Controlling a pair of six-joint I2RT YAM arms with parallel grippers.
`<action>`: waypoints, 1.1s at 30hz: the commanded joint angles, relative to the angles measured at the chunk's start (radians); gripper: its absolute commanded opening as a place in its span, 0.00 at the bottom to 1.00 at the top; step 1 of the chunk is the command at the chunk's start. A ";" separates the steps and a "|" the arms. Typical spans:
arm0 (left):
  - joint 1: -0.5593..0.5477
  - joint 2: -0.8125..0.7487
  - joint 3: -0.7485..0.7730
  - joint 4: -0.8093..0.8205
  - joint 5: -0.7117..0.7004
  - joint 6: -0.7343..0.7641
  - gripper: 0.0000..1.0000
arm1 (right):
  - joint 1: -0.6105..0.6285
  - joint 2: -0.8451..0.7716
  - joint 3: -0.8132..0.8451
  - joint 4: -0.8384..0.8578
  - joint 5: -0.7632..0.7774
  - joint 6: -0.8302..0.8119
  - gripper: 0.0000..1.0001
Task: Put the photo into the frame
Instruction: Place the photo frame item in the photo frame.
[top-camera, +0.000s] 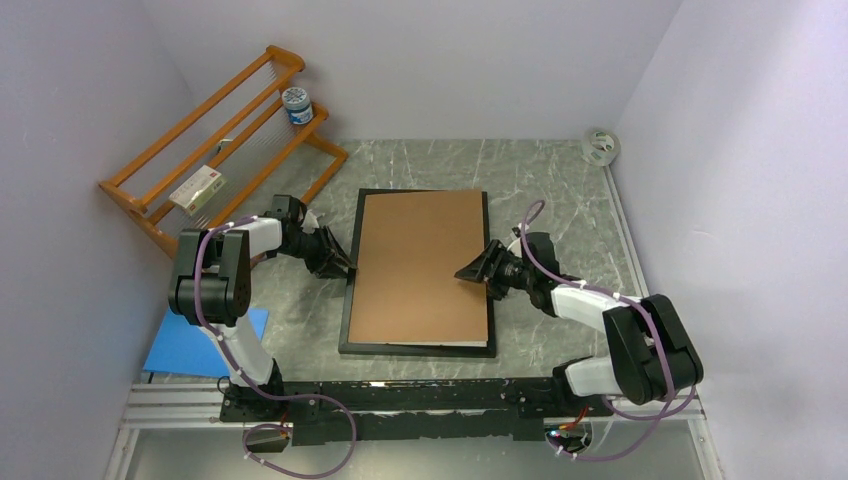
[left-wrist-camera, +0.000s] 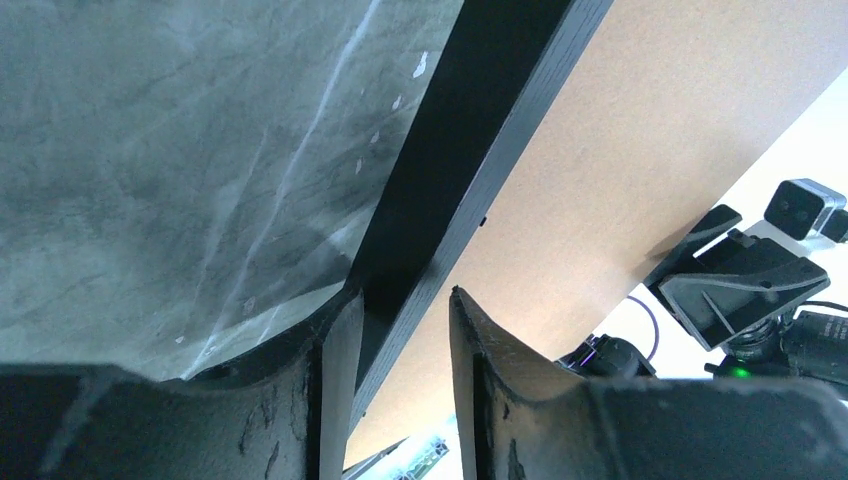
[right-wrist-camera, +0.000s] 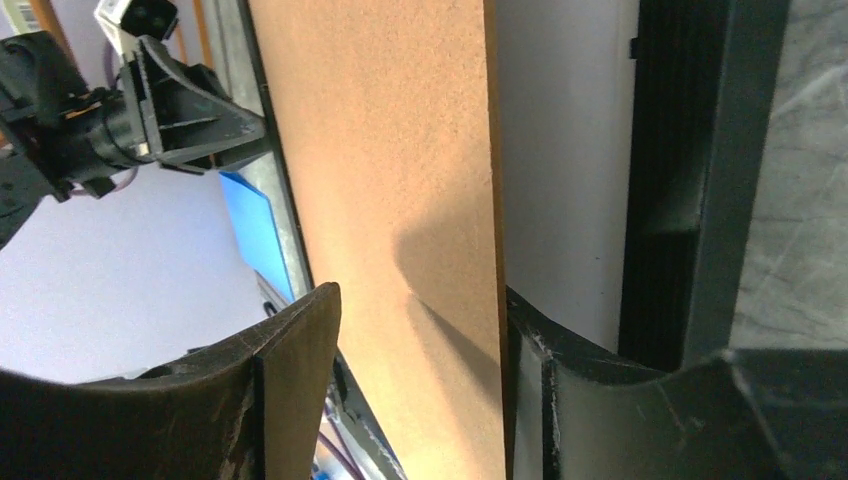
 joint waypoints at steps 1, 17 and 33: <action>-0.007 -0.004 -0.004 0.016 0.050 -0.006 0.42 | 0.008 0.007 0.083 -0.104 0.041 -0.076 0.62; -0.001 -0.002 0.003 0.014 0.050 -0.009 0.44 | 0.021 -0.003 0.272 -0.564 0.192 -0.256 0.74; 0.001 -0.008 0.002 0.006 0.051 0.002 0.48 | 0.084 0.055 0.368 -0.665 0.297 -0.280 0.66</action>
